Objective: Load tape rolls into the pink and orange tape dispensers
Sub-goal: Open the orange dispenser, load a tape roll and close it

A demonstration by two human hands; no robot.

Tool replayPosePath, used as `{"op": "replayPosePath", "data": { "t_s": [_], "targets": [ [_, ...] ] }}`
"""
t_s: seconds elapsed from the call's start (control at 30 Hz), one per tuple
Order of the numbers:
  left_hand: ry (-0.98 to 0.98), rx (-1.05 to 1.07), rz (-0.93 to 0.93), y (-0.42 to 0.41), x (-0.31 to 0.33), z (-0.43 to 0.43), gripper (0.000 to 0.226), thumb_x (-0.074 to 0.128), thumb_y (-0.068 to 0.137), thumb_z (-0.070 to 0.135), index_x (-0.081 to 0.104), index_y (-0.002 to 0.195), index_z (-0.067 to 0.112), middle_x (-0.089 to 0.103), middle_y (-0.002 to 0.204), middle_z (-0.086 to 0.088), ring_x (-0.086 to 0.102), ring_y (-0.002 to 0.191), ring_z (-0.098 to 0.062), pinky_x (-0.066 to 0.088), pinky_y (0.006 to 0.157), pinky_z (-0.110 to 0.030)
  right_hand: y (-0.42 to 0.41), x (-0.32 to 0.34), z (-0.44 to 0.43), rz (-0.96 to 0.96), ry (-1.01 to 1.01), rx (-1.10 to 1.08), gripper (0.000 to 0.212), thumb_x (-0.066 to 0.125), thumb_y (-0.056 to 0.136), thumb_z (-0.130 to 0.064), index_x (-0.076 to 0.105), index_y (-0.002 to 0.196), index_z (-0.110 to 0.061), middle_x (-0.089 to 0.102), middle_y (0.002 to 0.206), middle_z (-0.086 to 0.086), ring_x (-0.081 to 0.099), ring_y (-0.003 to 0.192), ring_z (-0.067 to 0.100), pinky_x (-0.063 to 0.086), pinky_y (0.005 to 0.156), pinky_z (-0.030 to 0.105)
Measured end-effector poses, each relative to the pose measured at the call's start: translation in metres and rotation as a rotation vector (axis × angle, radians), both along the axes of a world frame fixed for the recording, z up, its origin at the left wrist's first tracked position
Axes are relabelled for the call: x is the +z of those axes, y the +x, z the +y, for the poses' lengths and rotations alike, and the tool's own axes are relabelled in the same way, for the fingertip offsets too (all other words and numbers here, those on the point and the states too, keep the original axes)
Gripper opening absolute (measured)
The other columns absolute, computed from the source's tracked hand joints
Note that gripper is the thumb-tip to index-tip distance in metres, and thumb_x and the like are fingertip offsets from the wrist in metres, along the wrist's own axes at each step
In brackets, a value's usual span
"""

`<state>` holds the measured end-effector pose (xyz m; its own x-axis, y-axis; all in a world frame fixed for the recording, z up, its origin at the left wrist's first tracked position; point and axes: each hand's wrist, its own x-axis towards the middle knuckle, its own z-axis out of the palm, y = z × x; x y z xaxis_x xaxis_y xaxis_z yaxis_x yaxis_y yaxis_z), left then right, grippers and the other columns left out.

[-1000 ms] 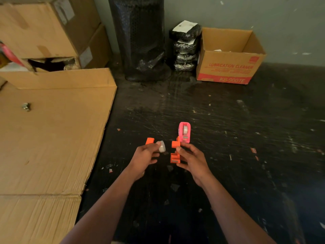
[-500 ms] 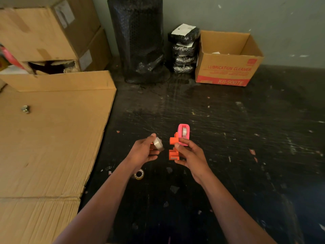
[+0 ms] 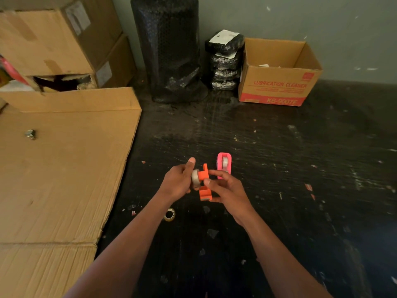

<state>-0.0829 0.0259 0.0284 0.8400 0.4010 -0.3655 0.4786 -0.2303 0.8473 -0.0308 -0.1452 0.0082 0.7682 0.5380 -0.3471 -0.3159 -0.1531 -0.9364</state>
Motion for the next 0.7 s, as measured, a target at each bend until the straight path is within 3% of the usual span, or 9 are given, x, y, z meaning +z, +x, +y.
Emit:
{"op": "replayPosePath", "data": {
  "t_s": [0.1, 0.17, 0.3, 0.37, 0.5, 0.7],
  "targets": [
    [0.03, 0.0, -0.025, 0.0, 0.0, -0.003, 0.062, 0.033, 0.104, 0.061, 0.069, 0.092, 0.012, 0.076, 0.075, -0.004, 0.069, 0.058, -0.009, 0.054, 0.061, -0.027, 0.001, -0.001, -0.002, 0.007, 0.015, -0.033, 0.033, 0.073, 0.096, -0.024, 0.068, 0.129, -0.029, 0.079, 0.114, 0.001, 0.079, 0.102, 0.014, 0.065, 0.091, 0.042],
    [-0.009, 0.0, -0.02, 0.0, 0.003, -0.004, 0.056, 0.035, 0.105, 0.058, 0.071, 0.098, 0.016, 0.079, 0.085, -0.004, 0.076, 0.075, -0.017, 0.06, 0.074, -0.035, 0.002, -0.001, -0.004, 0.012, 0.023, -0.057, 0.033, 0.073, 0.097, -0.024, 0.068, 0.129, -0.028, 0.078, 0.113, 0.0, 0.079, 0.1, 0.012, 0.065, 0.087, 0.038],
    [-0.135, -0.023, 0.017, -0.002, 0.009, -0.005, 0.027, 0.048, 0.107, 0.042, 0.072, 0.104, 0.029, 0.076, 0.106, -0.002, 0.07, 0.102, -0.022, 0.052, 0.094, -0.042, 0.005, 0.001, -0.004, 0.023, 0.024, -0.081, 0.034, 0.074, 0.096, -0.021, 0.069, 0.128, -0.027, 0.079, 0.11, 0.001, 0.079, 0.098, 0.012, 0.065, 0.08, 0.032],
    [-0.156, -0.016, 0.01, -0.004, 0.01, -0.003, 0.021, 0.054, 0.105, 0.039, 0.073, 0.105, 0.029, 0.074, 0.109, -0.001, 0.068, 0.105, -0.021, 0.054, 0.091, -0.039, 0.006, 0.002, -0.004, 0.023, 0.019, -0.077, 0.034, 0.075, 0.095, -0.02, 0.069, 0.128, -0.027, 0.079, 0.111, 0.001, 0.079, 0.099, 0.013, 0.065, 0.078, 0.031],
    [-0.236, 0.049, 0.008, -0.004, 0.011, -0.001, 0.03, 0.065, 0.099, 0.04, 0.076, 0.117, 0.019, 0.075, 0.112, 0.0, 0.068, 0.107, -0.015, 0.056, 0.091, -0.035, 0.005, 0.001, -0.005, 0.009, 0.038, -0.077, 0.034, 0.075, 0.095, -0.019, 0.068, 0.127, -0.027, 0.08, 0.107, 0.001, 0.08, 0.097, 0.011, 0.064, 0.074, 0.028],
    [-0.27, 0.053, -0.059, -0.006, 0.011, -0.002, 0.013, 0.066, 0.099, 0.032, 0.075, 0.108, 0.034, 0.077, 0.112, 0.001, 0.073, 0.105, -0.014, 0.058, 0.094, -0.036, 0.006, 0.001, -0.005, 0.011, 0.072, -0.092, 0.034, 0.075, 0.094, -0.015, 0.069, 0.126, -0.025, 0.082, 0.104, 0.003, 0.08, 0.097, 0.015, 0.065, 0.074, 0.029]
  ]
}}
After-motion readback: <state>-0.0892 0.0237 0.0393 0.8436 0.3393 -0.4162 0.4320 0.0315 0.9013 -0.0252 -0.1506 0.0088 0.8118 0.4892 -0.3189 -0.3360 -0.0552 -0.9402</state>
